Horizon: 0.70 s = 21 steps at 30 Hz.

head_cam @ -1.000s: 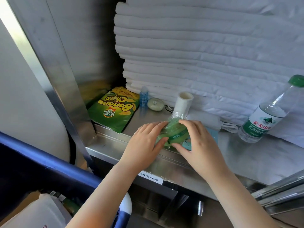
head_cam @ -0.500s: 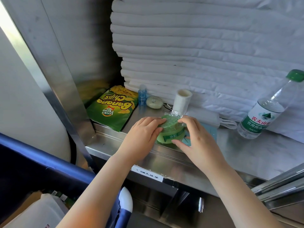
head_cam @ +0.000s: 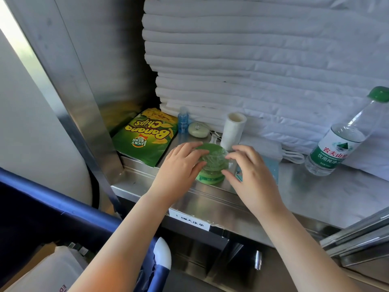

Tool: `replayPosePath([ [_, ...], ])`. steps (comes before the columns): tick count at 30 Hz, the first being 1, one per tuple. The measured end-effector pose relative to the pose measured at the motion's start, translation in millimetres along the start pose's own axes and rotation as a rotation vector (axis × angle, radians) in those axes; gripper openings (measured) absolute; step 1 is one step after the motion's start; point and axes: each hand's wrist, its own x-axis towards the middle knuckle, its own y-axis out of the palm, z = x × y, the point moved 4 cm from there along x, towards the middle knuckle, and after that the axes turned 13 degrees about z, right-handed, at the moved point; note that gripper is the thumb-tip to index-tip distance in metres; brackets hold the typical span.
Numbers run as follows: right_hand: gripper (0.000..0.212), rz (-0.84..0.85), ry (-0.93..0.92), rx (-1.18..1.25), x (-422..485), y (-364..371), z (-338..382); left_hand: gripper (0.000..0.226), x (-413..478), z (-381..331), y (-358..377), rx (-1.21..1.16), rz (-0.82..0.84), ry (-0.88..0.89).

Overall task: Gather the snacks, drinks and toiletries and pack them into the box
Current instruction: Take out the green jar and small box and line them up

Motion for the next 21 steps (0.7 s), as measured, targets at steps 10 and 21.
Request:
replayPosePath([
  [10, 0.034, 0.116, -0.158, -0.081, -22.6, 13.3, 2.7, 0.033, -46.4, -7.7, 20.0, 0.125, -0.114, 0.149],
  [21, 0.053, 0.238, -0.076, -0.055, 9.7, 18.0, 10.0, 0.039, -26.2, 7.8, 17.1, 0.118, -0.115, -0.016],
])
